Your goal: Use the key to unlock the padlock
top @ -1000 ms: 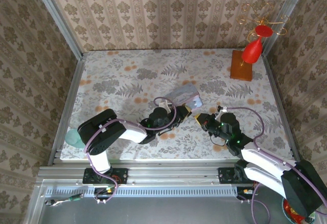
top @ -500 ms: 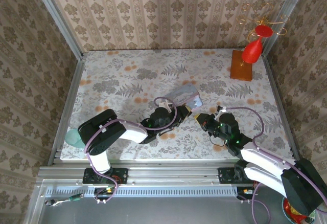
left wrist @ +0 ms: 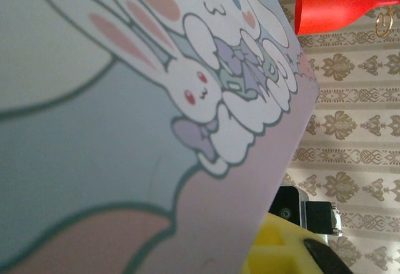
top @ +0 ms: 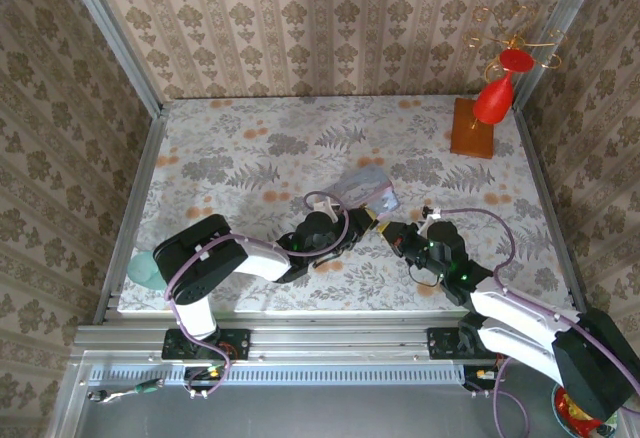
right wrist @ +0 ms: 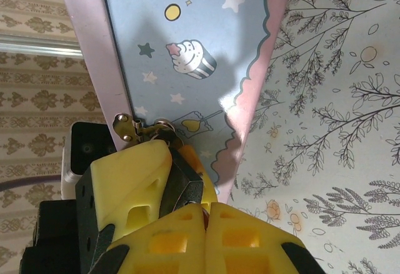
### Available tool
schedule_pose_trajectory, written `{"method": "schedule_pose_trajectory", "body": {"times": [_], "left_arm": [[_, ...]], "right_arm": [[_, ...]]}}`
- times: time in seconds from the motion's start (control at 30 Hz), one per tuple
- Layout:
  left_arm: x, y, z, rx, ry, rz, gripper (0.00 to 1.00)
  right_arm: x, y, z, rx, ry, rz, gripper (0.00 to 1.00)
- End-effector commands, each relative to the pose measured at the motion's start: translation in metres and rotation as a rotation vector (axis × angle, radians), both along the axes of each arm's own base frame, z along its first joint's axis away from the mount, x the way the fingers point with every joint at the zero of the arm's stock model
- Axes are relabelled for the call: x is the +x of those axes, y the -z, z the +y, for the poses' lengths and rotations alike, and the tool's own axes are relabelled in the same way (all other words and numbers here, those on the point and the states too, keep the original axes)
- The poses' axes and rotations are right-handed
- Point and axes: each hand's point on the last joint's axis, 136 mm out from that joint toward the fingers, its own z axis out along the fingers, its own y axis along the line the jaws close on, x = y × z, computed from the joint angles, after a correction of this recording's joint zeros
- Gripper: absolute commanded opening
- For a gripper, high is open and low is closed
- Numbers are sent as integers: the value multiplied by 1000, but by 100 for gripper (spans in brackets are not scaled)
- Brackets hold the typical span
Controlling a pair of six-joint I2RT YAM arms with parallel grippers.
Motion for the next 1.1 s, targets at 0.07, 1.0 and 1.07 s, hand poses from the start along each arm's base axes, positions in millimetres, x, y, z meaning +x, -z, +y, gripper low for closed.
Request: {"method": "schedule_pose_trajectory", "body": {"times": [0.07,1.0,1.07], "left_arm": [[-47,-26,-22,-41,211,-37,0],[-24,5,40,221,90,24,0],[-24,5,42,220,86,23,0]], "right_arm": [[9,-35,4,-43,-38,-122,19],[-43,-22,32,-1106,-367,-839,44],[-42,-23,35,-1104,-369,-847,43]]}}
